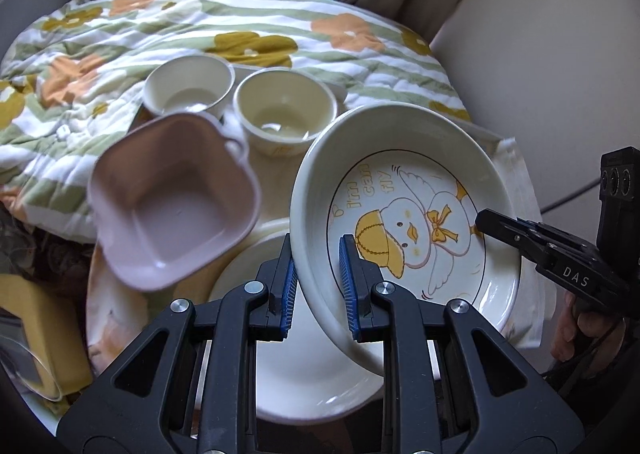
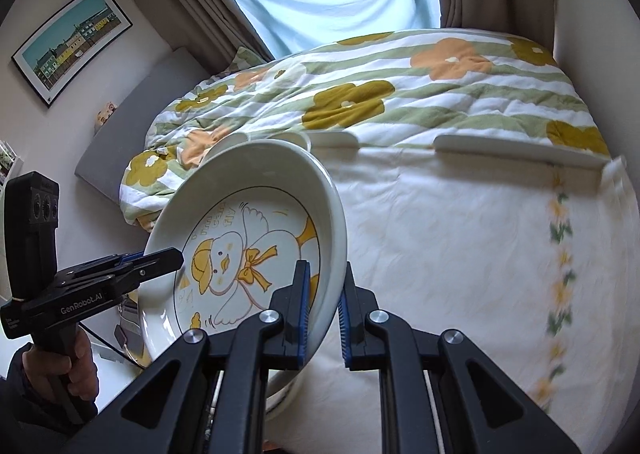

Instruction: Organize plates and bowls

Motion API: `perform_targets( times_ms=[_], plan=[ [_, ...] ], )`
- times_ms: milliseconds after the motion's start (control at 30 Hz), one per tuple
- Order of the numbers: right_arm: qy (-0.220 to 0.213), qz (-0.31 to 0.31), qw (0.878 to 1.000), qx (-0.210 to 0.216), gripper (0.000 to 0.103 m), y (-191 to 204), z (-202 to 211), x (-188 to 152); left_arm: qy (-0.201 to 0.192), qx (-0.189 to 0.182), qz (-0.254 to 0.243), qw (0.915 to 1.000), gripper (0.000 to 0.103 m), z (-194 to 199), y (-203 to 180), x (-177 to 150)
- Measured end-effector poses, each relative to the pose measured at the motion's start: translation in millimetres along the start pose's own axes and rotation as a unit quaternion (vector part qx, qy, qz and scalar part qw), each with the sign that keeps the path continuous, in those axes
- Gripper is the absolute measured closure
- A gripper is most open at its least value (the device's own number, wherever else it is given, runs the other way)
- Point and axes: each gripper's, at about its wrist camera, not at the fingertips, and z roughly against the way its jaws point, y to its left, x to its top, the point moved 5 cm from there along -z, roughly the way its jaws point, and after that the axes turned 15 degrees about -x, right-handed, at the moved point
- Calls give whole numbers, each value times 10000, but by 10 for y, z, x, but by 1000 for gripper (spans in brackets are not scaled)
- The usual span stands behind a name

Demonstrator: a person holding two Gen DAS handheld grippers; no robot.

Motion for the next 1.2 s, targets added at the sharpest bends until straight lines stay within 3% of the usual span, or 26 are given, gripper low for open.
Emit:
perform_targets(
  times_ms=[333, 567, 967, 1200],
  plan=[
    [424, -265, 9983, -306, 91, 357, -164, -701, 633, -149, 83, 9978, 85, -59, 522, -684],
    [566, -223, 9971, -467, 91, 352, -306, -847, 713, -129, 213, 9971, 85, -251, 653, -741],
    [552, -100, 9962, -664, 91, 306, -376, -864, 885, 458, -205, 9948, 85, -511, 591, -725],
    [535, 99, 9959, -726, 91, 320, -401, -848, 905, 1214, -898, 9844, 84, -583, 434, -705]
  ],
)
